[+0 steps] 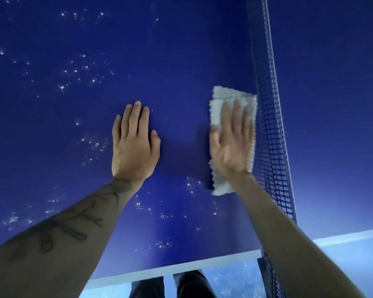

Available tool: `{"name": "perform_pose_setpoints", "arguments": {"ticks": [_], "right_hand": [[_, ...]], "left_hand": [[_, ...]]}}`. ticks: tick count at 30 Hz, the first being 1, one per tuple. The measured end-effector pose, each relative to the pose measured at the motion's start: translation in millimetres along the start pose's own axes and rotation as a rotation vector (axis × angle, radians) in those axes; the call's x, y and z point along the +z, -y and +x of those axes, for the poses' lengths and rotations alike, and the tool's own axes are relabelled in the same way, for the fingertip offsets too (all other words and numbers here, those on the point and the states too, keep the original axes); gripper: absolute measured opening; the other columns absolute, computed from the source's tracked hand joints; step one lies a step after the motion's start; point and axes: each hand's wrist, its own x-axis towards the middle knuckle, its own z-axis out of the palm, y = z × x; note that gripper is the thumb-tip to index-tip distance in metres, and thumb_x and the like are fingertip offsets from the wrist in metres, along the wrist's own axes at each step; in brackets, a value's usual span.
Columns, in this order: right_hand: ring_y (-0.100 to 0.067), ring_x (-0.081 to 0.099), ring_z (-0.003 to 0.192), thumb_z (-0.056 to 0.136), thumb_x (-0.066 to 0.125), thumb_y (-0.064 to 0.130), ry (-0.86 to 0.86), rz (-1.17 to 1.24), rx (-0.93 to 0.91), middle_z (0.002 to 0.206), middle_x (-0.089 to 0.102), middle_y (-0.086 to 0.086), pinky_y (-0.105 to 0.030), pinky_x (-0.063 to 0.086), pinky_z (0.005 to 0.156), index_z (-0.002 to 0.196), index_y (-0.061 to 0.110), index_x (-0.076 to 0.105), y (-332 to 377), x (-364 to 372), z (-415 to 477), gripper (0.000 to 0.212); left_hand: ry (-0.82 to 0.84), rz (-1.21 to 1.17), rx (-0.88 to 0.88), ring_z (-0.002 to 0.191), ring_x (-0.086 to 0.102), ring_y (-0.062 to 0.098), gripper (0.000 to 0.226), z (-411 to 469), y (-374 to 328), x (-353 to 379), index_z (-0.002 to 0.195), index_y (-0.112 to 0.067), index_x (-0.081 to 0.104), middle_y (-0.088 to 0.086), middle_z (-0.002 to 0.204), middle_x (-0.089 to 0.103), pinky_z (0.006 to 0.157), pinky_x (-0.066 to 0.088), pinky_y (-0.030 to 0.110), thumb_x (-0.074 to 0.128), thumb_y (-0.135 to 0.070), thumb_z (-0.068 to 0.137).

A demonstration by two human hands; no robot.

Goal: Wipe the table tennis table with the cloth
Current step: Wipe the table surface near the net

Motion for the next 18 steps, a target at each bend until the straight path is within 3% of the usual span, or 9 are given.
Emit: {"name": "perform_pose_setpoints", "arguments": {"ticks": [3,6,8,11,14,16,18], "right_hand": [[-0.033,0.000,0.165,0.113,0.020,0.047,0.028,0.010,-0.196,0.178,0.004,-0.012,-0.051,0.011,0.133,0.171,0.018,0.008,50,14,-34,0.066],[-0.028,0.001,0.166,0.111,0.027,0.045,0.071,0.025,-0.437,0.179,0.004,-0.006,-0.048,0.012,0.134,0.171,0.022,0.012,48,20,-72,0.066],[-0.027,-0.001,0.166,0.112,0.024,0.046,0.068,0.013,-0.394,0.179,0.003,-0.005,-0.049,0.013,0.133,0.171,0.024,0.009,15,13,-75,0.065],[-0.029,-0.004,0.165,0.112,0.022,0.046,0.072,0.005,-0.156,0.179,0.001,-0.008,-0.051,0.010,0.133,0.171,0.020,0.007,-31,-2,-66,0.067],[-0.034,-0.001,0.165,0.111,0.019,0.048,0.034,0.035,0.019,0.178,0.001,-0.013,-0.054,0.011,0.133,0.171,0.016,0.006,-16,-7,-52,0.069],[-0.036,-0.002,0.165,0.111,0.016,0.048,0.024,0.021,-0.013,0.178,0.000,-0.015,-0.054,0.012,0.133,0.171,0.017,0.003,18,-1,-50,0.069],[-0.034,-0.003,0.165,0.111,0.017,0.048,0.052,0.013,-0.185,0.178,0.000,-0.012,-0.052,0.011,0.133,0.171,0.019,0.005,49,6,-66,0.068]], "left_hand": [[-0.011,0.002,0.018,0.157,0.027,0.032,0.055,-1,1,-1,0.156,-0.003,0.040,0.014,0.168,0.034,0.130,0.016,0.051,0.036,-0.027,0.107],[0.013,0.008,0.020,0.158,0.026,0.032,0.055,-2,-1,-5,0.157,-0.002,0.040,0.014,0.168,0.032,0.130,0.016,0.051,0.034,-0.027,0.108],[0.039,-0.015,0.004,0.158,0.026,0.032,0.056,-1,-2,-11,0.157,-0.001,0.040,0.014,0.169,0.031,0.130,0.015,0.051,0.030,-0.026,0.107],[0.045,-0.082,-0.021,0.157,0.028,0.033,0.054,-11,-5,-24,0.155,0.001,0.042,0.016,0.168,0.032,0.130,0.016,0.050,0.033,-0.022,0.107],[0.021,-0.086,-0.078,0.156,0.030,0.033,0.052,-41,-5,-34,0.155,0.001,0.041,0.015,0.168,0.033,0.130,0.018,0.049,0.038,-0.020,0.107],[0.027,-0.072,-0.121,0.156,0.029,0.032,0.055,-69,-5,-36,0.156,-0.001,0.040,0.014,0.168,0.032,0.130,0.017,0.048,0.035,-0.023,0.106],[0.049,-0.034,-0.103,0.156,0.029,0.033,0.058,-96,-4,-32,0.157,-0.001,0.039,0.015,0.168,0.032,0.130,0.018,0.050,0.033,-0.027,0.105]]}}
